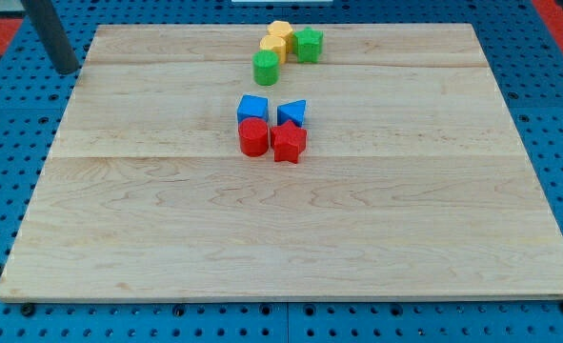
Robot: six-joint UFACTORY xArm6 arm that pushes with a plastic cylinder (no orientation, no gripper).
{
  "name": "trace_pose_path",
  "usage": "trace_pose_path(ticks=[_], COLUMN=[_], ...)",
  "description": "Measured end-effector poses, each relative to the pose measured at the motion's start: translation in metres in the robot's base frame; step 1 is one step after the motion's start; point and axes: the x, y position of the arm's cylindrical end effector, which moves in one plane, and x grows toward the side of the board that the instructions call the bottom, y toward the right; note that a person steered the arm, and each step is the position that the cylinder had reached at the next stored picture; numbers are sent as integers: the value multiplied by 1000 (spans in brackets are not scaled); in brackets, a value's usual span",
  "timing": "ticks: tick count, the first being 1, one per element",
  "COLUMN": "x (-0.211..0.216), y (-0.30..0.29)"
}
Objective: Move the line of blocks down a bit
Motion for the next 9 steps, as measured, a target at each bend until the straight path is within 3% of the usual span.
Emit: trace_pose_path(ticks=[1, 2, 3, 4, 5, 6, 7, 9], x=[-2, -2, -18, -82, -97, -97, -95, -24], y=[34, 111, 124, 150, 197, 264, 294, 296])
